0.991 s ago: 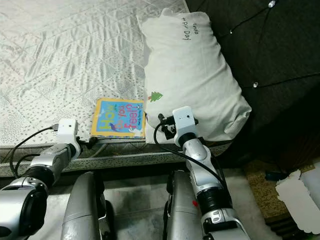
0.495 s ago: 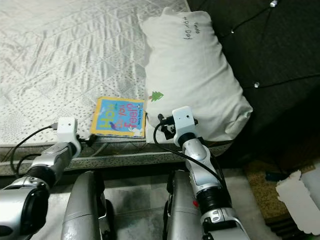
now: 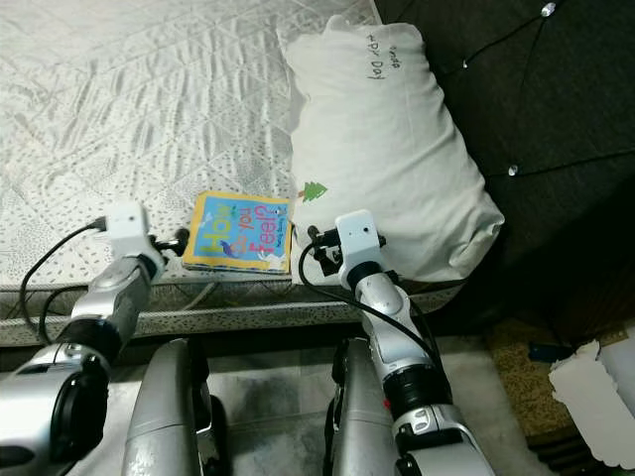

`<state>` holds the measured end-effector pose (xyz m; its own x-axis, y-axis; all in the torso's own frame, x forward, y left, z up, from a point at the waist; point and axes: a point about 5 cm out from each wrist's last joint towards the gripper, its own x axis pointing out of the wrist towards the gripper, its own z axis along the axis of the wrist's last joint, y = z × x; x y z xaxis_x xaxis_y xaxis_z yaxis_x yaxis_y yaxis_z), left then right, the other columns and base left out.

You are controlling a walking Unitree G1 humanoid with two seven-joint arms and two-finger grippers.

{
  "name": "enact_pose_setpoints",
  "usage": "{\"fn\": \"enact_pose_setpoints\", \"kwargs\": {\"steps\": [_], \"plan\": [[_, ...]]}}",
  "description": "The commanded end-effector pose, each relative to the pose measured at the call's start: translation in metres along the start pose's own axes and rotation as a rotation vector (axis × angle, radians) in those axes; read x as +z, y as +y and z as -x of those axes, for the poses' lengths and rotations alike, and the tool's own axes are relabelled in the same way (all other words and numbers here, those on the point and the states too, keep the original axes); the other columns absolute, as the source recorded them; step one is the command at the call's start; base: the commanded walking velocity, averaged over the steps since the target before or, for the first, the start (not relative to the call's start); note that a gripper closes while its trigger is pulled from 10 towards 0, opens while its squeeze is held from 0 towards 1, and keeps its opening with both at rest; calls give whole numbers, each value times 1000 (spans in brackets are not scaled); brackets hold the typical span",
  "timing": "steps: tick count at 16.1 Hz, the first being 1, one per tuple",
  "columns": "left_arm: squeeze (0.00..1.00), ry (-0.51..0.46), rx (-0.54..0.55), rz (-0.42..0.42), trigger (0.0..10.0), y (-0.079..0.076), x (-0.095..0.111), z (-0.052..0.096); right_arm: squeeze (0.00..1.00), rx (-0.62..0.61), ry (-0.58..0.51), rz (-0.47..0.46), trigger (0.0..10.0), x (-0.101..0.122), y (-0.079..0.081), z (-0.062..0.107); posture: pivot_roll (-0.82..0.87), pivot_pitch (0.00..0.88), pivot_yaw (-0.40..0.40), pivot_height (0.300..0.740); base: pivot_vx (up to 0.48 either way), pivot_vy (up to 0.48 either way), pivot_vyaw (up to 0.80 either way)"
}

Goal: Clean up the room

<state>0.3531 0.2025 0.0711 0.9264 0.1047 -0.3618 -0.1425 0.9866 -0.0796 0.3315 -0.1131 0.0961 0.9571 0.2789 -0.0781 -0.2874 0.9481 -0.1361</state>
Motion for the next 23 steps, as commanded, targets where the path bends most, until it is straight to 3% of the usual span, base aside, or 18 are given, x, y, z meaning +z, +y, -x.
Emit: {"fn": "enact_pose_setpoints", "kwargs": {"steps": [1,3,7,12,18,23], "plan": [[0,52,21,27,10000,3,-14,3,0,-8,-2,-9,10000,0,-2,0,31,129,-36,571,0,0,0],[0,134,90,128,10000,15,-29,5,0,-9,-3,-15,10000,-1,-2,1,25,140,-34,571,0,0,0],[0,162,177,205,10000,26,-37,9,0,-18,3,-23,10000,-2,-4,3,15,155,-31,571,0,0,0],[0,179,194,228,10000,39,-33,8,0,-26,3,-18,10000,-2,-6,6,-12,176,-35,571,0,0,0],[0,151,188,201,10000,39,-20,5,0,-48,10,-13,10000,-5,-16,19,-49,218,-43,571,0,0,0],[0,141,174,190,10000,37,-16,3,0,-81,38,13,10000,-8,-38,44,-67,259,-58,571,0,0,0]]}}
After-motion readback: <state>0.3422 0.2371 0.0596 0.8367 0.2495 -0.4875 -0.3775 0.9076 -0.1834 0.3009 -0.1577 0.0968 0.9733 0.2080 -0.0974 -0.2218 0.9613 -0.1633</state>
